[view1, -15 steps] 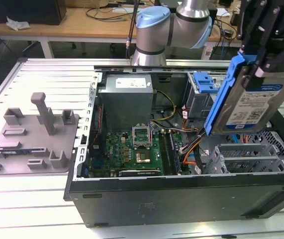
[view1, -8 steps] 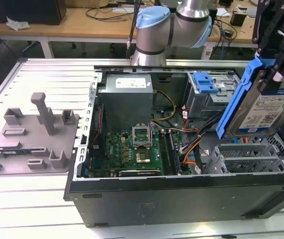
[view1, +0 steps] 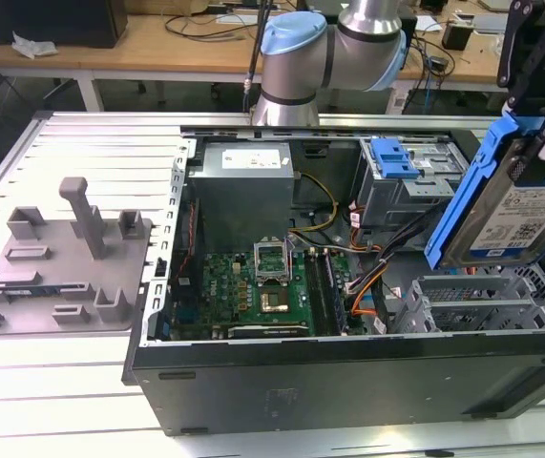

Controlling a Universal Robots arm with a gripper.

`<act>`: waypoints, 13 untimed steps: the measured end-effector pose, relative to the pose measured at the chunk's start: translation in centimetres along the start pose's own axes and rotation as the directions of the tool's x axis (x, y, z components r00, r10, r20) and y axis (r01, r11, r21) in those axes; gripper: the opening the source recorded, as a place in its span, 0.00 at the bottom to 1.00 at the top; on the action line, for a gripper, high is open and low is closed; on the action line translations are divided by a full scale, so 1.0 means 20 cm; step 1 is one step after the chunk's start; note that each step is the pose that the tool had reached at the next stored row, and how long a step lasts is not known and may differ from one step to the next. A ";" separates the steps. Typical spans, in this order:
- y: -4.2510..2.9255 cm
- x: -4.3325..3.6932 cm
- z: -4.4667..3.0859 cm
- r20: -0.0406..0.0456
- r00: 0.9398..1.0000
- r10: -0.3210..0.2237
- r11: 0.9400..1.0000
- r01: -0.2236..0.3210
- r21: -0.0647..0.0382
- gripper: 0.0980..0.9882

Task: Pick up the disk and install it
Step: 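Insert the disk into the insertion slot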

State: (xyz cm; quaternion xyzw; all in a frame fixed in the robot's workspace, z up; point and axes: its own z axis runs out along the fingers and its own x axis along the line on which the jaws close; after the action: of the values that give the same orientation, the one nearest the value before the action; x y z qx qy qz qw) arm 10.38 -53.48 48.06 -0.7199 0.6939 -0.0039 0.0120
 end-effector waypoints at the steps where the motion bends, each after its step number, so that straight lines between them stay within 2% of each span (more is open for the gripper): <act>1: 0.000 0.000 0.001 0.000 1.000 0.000 1.000 0.000 0.000 0.30; 5: 0.000 0.000 0.001 0.000 1.000 0.004 1.000 -0.004 0.000 0.30; 13: 0.001 0.000 0.007 -0.001 0.999 0.054 0.999 -0.054 0.001 0.30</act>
State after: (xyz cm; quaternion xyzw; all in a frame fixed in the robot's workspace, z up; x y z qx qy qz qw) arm 10.36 -53.49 47.91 -0.7009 0.7132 -0.0042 0.0121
